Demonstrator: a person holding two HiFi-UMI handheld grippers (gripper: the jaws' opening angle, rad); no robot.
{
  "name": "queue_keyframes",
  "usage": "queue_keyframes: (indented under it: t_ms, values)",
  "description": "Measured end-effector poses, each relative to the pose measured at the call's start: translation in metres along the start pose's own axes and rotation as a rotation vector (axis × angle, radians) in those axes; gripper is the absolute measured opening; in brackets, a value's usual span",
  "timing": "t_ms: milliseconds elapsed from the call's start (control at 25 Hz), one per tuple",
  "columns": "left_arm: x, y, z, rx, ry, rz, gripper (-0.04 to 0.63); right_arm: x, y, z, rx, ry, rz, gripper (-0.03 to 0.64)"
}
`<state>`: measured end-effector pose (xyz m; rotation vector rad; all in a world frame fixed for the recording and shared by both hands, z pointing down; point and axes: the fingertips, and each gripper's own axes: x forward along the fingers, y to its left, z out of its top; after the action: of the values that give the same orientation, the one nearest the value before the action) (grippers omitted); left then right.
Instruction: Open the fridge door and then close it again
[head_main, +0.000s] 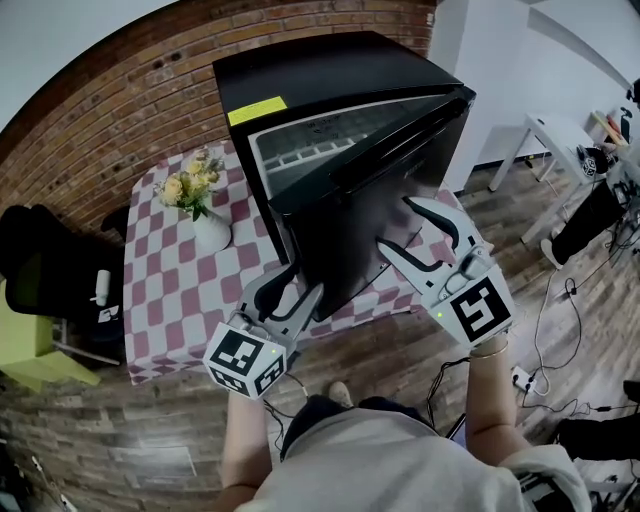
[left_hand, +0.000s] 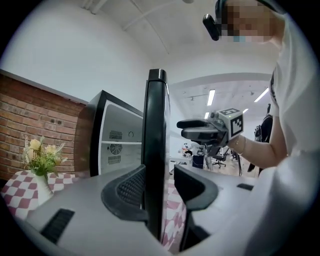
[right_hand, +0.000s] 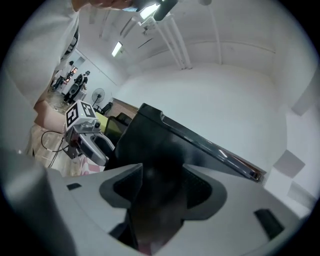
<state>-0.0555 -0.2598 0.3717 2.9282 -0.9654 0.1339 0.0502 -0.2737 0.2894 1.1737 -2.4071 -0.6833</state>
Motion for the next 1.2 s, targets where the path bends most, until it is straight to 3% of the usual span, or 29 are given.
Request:
queue_keyframes:
  t_ms: [360, 920, 1040, 1200]
  values:
    - [-0.007, -0.047, -0.003, -0.003, 0.002, -0.032, 0.176, -0.037, 0.034, -0.004, 0.214, -0.073, 0.001, 0.25]
    - [-0.005, -0.134, -0.013, -0.011, -0.007, -0.152, 0.164, -0.102, 0.086, -0.01, 0.377, -0.082, -0.009, 0.249]
    - [-0.002, -0.146, -0.015, -0.052, -0.017, -0.177, 0.089, -0.111, 0.094, -0.014, 0.412, -0.053, -0.011, 0.244]
    - [0.003, -0.165, -0.017, -0.04, -0.012, -0.211, 0.081, -0.122, 0.1, -0.017, 0.443, -0.029, -0.041, 0.244]
